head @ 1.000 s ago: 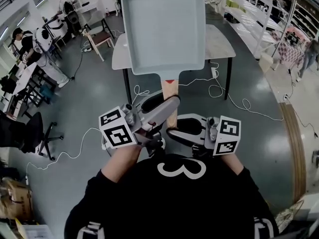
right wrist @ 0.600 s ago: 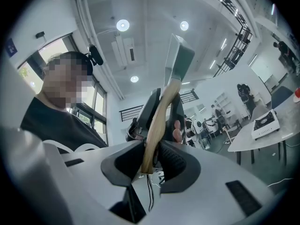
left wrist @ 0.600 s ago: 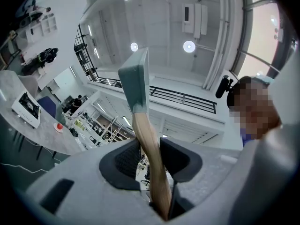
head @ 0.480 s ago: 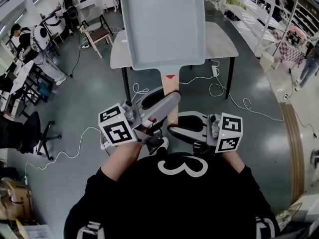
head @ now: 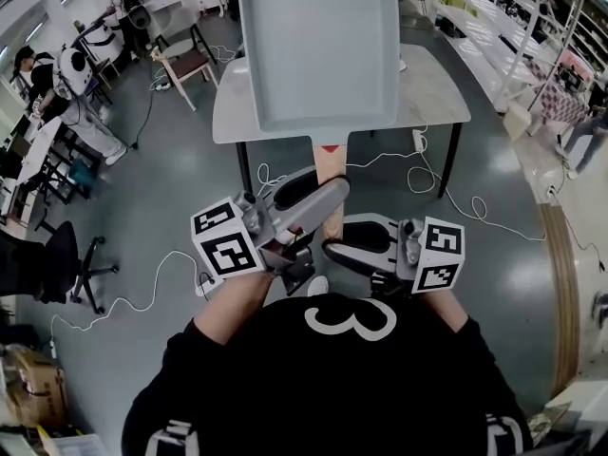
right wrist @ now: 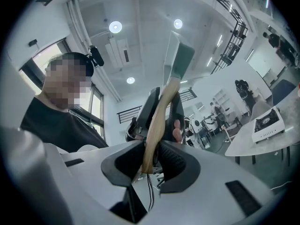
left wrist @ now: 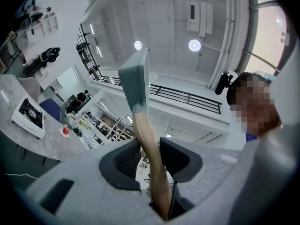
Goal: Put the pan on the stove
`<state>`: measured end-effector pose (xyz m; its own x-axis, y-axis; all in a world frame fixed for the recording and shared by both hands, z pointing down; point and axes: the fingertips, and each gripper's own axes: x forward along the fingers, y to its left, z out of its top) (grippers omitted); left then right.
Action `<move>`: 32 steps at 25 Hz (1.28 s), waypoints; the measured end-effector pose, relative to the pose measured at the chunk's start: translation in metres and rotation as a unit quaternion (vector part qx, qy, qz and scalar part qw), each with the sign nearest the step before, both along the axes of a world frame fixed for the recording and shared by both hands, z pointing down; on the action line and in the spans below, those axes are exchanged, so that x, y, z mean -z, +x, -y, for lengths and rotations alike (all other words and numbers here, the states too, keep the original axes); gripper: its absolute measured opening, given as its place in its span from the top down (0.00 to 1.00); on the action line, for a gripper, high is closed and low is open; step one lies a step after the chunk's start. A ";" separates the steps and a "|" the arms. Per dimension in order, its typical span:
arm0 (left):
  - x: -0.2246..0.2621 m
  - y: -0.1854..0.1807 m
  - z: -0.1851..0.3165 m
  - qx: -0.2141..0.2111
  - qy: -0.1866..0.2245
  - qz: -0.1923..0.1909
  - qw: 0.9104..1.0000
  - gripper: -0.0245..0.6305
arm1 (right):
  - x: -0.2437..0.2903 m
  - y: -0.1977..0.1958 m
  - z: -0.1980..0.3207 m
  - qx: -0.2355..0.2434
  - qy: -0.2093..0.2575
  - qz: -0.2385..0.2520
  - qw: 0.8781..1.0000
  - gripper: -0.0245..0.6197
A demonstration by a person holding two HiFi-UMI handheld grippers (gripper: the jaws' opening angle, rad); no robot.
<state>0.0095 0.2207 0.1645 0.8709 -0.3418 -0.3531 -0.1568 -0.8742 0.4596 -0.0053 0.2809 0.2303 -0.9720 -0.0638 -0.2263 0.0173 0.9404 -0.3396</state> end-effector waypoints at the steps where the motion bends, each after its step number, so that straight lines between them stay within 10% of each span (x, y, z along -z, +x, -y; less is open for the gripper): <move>1: 0.002 -0.004 0.012 -0.001 0.000 0.000 1.000 0.75 | 0.002 -0.004 0.012 -0.001 -0.001 0.001 1.000 0.81; 32: -0.013 -0.044 0.272 -0.027 -0.024 -0.011 0.999 0.75 | -0.010 -0.045 0.270 -0.029 -0.029 -0.003 0.999 0.81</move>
<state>-0.0346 -0.0516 0.1774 0.8809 -0.3117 -0.3562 -0.1003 -0.8583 0.5032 -0.0502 0.0113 0.2400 -0.9674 -0.1331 -0.2155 -0.0388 0.9186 -0.3933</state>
